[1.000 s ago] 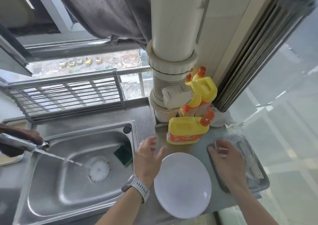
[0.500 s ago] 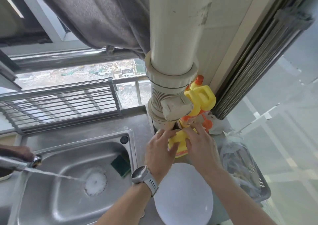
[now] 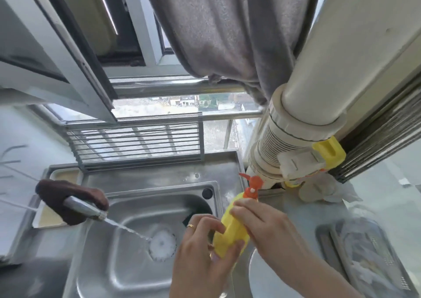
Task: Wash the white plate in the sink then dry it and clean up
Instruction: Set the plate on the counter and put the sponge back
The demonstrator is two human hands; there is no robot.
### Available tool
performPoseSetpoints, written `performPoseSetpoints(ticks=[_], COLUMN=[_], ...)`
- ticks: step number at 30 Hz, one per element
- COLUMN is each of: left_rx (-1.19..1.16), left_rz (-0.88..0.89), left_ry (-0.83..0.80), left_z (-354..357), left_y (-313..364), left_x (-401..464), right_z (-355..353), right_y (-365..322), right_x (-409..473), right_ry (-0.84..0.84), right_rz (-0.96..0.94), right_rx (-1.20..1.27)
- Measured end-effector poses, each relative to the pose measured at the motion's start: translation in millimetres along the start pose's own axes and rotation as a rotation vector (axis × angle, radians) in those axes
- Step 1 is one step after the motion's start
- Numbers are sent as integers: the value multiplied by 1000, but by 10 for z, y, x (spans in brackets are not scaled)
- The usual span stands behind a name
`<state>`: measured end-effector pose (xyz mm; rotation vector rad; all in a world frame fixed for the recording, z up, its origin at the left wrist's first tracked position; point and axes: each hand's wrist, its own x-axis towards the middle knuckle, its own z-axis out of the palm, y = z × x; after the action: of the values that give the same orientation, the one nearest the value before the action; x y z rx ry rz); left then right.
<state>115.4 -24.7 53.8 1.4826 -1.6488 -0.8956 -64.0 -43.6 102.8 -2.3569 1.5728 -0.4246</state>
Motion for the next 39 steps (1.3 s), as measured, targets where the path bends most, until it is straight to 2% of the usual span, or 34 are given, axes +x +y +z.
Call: performPoseSetpoints(ticks=[3, 8, 12, 17, 25, 30, 34, 37, 39], left_rx=[-76, -145, -175, -127, -93, -119, -127, -146, -107], left_rz=[-135, -284, -359, -380, -314, -315, -288, -317, -416], left_ry=[32, 50, 44, 45, 20, 12, -21, -65, -74], left_z=[30, 348, 666, 985, 1128, 1146, 860, 434, 148], left_y=[-5, 51, 18, -160, -142, -187, -238, -511, -871], left_x=[195, 843, 1277, 1453, 1513, 1479, 1358, 1045, 727], right_z=[-17, -62, -108, 31, 73, 30, -141, -183, 82], right_y=[-36, 219, 370, 505, 645, 613, 460, 213, 15], right_x=[453, 1140, 1574, 1717, 1710, 1674, 1563, 1381, 1244], right_ry=[-48, -187, -224, -279, -305, -277, -208, -51, -2], right_rz=[-72, 1, 26, 95, 187, 191, 215, 252, 272], right_rx=[-69, -284, -387, -493, -547, -514, -514, -220, -22])
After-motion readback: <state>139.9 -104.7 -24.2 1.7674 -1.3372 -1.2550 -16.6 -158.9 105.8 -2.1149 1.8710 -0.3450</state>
